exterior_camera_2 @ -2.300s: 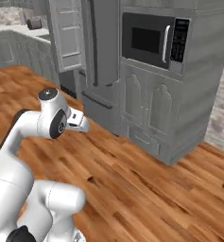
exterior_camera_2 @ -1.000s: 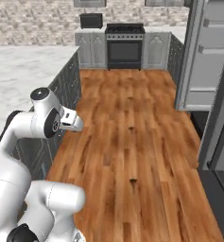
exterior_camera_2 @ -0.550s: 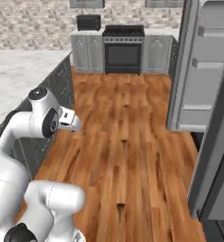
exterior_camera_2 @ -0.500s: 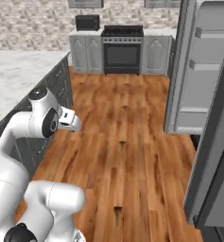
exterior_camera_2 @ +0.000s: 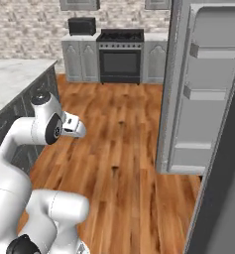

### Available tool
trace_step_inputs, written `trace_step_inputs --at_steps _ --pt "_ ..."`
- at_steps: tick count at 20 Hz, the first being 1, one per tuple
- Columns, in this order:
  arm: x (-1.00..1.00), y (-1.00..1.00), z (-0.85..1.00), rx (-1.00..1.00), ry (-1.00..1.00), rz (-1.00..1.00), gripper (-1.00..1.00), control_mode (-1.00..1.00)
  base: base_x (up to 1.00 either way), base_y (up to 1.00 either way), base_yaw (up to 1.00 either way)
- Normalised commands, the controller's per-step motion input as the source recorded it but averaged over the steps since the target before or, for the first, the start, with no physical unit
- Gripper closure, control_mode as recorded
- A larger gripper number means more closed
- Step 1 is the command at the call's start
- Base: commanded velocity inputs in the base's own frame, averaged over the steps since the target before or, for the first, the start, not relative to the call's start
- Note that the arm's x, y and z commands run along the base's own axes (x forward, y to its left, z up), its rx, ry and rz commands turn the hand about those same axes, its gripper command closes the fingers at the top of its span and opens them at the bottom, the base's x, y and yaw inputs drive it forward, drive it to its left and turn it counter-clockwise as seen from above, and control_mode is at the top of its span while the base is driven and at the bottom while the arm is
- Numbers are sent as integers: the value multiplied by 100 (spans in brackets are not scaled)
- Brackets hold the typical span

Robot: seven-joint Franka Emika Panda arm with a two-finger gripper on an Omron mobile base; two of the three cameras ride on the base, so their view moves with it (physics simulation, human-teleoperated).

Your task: There is a bowl on the dining counter. Grab a lemon wedge from the fridge and place it in the bowl. Then get the liquor bottle and glass cup from the cabinet and place them next to the bowl.

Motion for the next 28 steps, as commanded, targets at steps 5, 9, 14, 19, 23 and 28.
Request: trace_step_inputs --at_steps 5,9,14,19,23,28 --pt "0 0 0 0 0 0 -100 100 100 0 0" --pt "0 0 0 0 0 0 -100 100 100 -1 0" --pt "0 0 0 0 0 0 -100 100 98 0 -6" --pt "0 0 0 0 0 0 -100 100 85 2 -41" --pt "0 0 0 0 0 0 -100 100 74 9 -56" --pt "0 0 0 0 0 0 -100 100 67 18 -63"
